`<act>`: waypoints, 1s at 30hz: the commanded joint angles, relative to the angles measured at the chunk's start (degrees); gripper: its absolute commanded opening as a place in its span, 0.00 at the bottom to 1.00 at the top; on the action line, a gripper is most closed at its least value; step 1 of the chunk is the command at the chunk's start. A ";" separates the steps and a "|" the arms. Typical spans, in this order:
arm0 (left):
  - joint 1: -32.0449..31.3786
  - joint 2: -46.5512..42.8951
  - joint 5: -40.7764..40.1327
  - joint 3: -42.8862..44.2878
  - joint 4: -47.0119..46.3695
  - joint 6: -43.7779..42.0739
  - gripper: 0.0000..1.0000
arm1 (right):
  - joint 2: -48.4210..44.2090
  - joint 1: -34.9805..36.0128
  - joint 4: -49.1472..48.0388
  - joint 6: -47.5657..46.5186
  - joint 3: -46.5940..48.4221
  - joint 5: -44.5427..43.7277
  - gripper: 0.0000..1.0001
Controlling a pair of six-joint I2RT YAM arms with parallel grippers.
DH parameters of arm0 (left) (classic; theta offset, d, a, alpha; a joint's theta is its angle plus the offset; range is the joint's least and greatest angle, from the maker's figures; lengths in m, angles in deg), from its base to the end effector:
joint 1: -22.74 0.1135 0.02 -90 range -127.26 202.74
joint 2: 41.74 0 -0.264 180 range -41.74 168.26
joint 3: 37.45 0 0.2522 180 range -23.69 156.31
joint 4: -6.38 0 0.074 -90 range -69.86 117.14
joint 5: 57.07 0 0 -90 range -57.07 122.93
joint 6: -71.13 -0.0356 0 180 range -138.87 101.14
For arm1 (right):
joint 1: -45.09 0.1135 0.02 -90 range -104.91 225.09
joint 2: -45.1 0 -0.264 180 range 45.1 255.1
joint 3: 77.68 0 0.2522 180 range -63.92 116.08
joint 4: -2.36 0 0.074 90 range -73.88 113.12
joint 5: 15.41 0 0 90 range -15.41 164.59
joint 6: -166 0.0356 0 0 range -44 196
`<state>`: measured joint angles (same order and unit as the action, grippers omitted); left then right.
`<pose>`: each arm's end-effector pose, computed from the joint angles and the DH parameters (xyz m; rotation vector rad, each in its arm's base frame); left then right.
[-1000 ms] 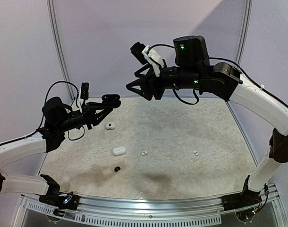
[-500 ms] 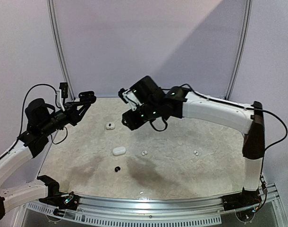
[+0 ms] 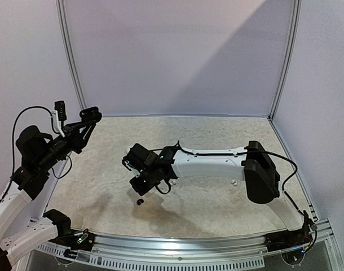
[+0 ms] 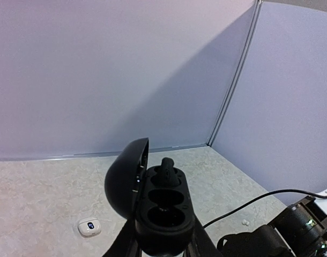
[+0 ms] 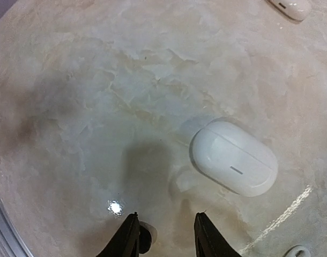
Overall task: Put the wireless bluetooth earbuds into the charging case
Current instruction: Pick up the left earbud from the center of the board.
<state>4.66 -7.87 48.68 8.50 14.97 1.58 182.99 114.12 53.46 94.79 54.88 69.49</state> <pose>0.1448 -0.0574 0.3200 0.1948 1.5464 -0.7421 0.1917 0.4914 0.1759 -1.0809 2.3883 0.4642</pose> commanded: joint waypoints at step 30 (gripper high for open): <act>1.20 6.08 4.18 -3.16 -5.42 1.77 0.00 | 0.56 2.22 10.91 -2.65 -3.07 4.49 0.15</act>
<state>4.90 -1.97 51.83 5.72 10.57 4.05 185.70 115.85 56.94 93.41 54.47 73.31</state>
